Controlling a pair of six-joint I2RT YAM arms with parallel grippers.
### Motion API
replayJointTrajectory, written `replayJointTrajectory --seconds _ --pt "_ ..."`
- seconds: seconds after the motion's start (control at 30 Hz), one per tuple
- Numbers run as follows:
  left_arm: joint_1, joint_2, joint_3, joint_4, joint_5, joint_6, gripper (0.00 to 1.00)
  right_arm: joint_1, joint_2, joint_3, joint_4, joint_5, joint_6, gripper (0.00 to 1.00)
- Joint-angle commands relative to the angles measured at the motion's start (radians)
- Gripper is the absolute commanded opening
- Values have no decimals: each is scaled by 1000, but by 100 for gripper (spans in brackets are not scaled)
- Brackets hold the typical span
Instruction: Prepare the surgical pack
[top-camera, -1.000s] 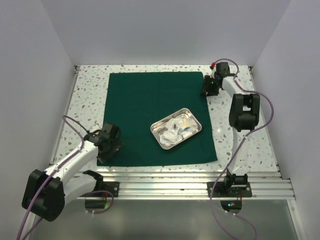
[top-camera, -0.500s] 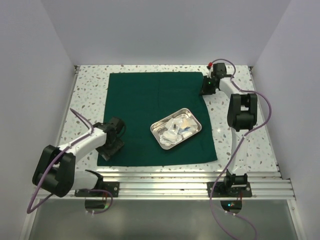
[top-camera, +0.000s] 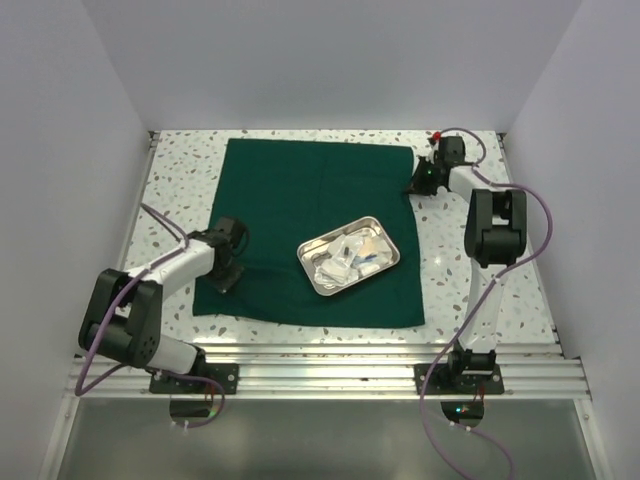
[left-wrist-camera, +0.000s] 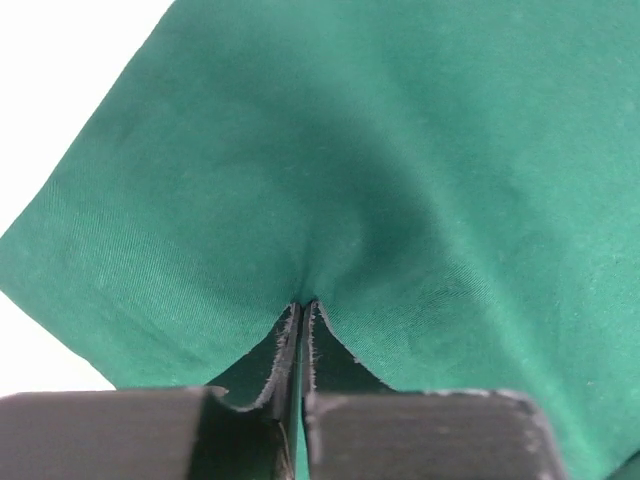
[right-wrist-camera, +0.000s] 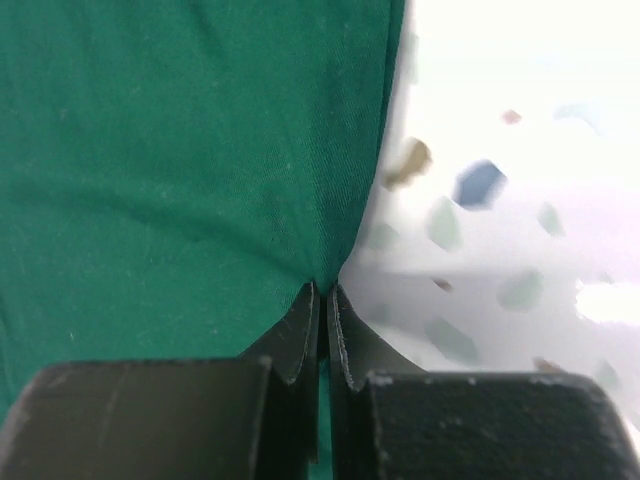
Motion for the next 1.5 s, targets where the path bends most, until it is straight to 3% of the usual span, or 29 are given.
replayJointTrajectory --seconds 0.0,0.13,0.27,0.4,0.53,0.67,0.7,0.73,0.77,0.87,0.9,0.93,1.0,1.03,1.07,1.1,1.2,1.3,1.47 --pt "114 73 -58 213 -67 144 0 -39 -62 -114 34 49 40 0" --pt "189 124 -3 308 -36 248 0 -62 -163 -265 136 77 112 0" --pt "223 233 131 281 -44 307 0 -84 -289 -441 226 109 172 0" --pt "224 305 176 334 -1 301 0 -61 -518 -747 355 253 285 0" --pt "226 376 255 379 -10 337 0 -56 -658 -825 279 348 298 0" --pt "226 377 303 456 -44 485 0 -56 -740 -865 202 402 310 0" --pt "226 373 310 494 -35 543 1 -56 -753 -871 187 408 304 5" --pt "226 360 308 515 -24 569 7 -56 -754 -868 180 410 290 23" --pt "226 354 306 534 -17 604 11 -56 -756 -859 155 430 283 34" --pt "226 327 317 542 -30 634 24 -56 -800 -856 134 459 276 36" --pt "226 319 327 528 -44 649 28 -56 -813 -848 118 491 278 45" --pt "226 298 332 520 -52 660 40 -56 -834 -843 110 500 273 47" --pt "226 270 341 500 -67 693 49 -56 -849 -817 75 542 263 47" --pt "224 230 335 506 -67 713 66 -56 -860 -814 76 547 261 47" --pt "217 204 317 517 -67 748 76 -56 -860 -808 96 521 241 47" --pt "211 175 308 529 -91 755 100 -56 -856 -799 94 502 237 46" --pt "203 46 243 596 7 759 100 -46 -816 -756 101 409 218 43" --pt "195 6 200 609 106 717 100 32 -764 -699 82 343 172 47" --pt "184 -11 82 701 144 680 99 175 -757 -666 56 263 140 51"
